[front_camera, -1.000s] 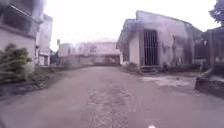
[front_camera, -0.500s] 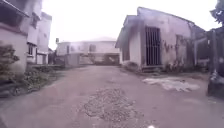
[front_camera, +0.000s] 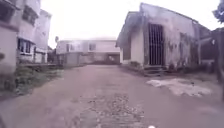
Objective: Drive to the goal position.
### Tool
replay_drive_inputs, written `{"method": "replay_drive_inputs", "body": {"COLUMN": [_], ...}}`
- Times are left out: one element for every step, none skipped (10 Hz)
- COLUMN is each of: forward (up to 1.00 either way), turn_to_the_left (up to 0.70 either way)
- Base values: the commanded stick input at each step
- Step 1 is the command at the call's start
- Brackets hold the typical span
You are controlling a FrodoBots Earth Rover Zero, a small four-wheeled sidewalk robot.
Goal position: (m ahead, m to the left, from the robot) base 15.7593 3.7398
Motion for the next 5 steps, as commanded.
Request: {"method": "replay_drive_inputs", "body": {"forward": [0.70,0.70,0.70,0.70,0.70], "turn_to_the_left": [0.00,0.00,0.00,0.00,0.00]}}
